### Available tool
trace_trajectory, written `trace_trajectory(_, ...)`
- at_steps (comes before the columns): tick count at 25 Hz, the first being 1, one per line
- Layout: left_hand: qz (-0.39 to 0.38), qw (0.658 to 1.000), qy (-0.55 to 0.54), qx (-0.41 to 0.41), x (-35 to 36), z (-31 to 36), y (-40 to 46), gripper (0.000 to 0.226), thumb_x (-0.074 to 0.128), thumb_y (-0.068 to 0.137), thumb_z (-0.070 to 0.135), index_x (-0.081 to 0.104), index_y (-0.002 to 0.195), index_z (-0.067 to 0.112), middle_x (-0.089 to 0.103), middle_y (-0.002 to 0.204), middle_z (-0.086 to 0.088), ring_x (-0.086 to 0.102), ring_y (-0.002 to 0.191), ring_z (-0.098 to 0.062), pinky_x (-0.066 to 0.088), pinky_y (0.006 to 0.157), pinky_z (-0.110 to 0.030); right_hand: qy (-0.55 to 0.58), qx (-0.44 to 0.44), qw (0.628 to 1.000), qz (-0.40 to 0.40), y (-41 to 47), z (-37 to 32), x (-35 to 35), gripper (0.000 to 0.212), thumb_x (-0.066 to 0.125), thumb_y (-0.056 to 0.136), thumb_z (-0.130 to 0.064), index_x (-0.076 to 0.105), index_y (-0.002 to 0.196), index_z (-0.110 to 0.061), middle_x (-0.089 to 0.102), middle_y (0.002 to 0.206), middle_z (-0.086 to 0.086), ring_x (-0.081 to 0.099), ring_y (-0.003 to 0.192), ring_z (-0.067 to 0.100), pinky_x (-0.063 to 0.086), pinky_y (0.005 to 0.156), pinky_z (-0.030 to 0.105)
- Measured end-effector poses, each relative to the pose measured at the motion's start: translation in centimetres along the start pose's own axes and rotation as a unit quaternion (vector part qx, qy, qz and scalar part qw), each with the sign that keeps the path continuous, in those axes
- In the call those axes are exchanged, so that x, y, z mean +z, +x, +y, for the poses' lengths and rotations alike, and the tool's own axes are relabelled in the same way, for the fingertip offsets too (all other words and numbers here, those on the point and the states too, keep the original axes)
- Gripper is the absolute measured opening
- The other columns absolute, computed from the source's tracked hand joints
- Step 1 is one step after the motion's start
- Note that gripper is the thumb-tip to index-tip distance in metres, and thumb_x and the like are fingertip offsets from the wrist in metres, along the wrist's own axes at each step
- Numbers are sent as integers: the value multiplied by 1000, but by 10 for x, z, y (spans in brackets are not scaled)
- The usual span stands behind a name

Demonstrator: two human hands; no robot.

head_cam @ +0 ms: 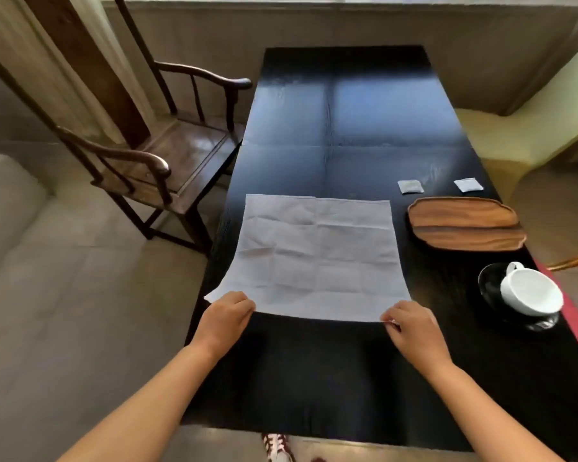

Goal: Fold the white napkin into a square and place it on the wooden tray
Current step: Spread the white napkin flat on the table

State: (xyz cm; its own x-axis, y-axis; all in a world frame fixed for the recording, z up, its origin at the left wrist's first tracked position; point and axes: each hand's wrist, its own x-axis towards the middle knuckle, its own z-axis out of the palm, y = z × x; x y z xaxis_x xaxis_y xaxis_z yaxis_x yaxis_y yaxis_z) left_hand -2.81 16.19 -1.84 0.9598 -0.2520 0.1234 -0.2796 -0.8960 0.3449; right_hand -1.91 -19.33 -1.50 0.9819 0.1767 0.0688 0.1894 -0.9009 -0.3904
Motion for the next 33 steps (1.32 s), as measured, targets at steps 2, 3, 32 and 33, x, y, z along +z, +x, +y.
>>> trace_trajectory(2, -16, 1000, -5, -18, 27, 3, -27, 11, 73, 73, 2, 66, 69, 9, 62, 69, -1, 58, 62, -18, 49, 50, -26, 5, 19, 1000, -23, -29, 7, 26, 12, 73, 69, 0, 72, 73, -12, 67, 74, 3, 61, 71, 26, 40, 70, 31)
trace_trajectory(3, -26, 999, -4, -26, 40, 5, -40, 10, 72, 75, 3, 66, 70, 8, 62, 70, -3, 59, 64, -19, 49, 52, -28, 3, 25, 999, -30, -44, 10, 38, 11, 72, 70, 0, 72, 74, -10, 67, 74, 4, 61, 72, 26, 38, 70, 29)
trace_trajectory(32, -28, 996, 54, -63, 135, 132, -88, 51, 21, 98, 41, 12, 147, 28, -7, 158, 1, 1, 144, -22, -3, 113, -53, -62, 35, 997, -15, -117, -54, 114, 57, 28, 93, -35, 15, 146, -23, 11, 156, 8, 3, 143, 22, -3, 113, 46)
trace_trajectory(33, -51, 994, 74, -64, 144, 133, -82, 52, 18, 98, 44, 10, 147, 30, -11, 157, 2, -1, 144, -21, -3, 112, -54, -82, 43, 995, -37, -109, -54, 121, 57, 25, 93, -38, 12, 147, -25, 7, 157, 7, -2, 144, 21, -5, 113, 47)
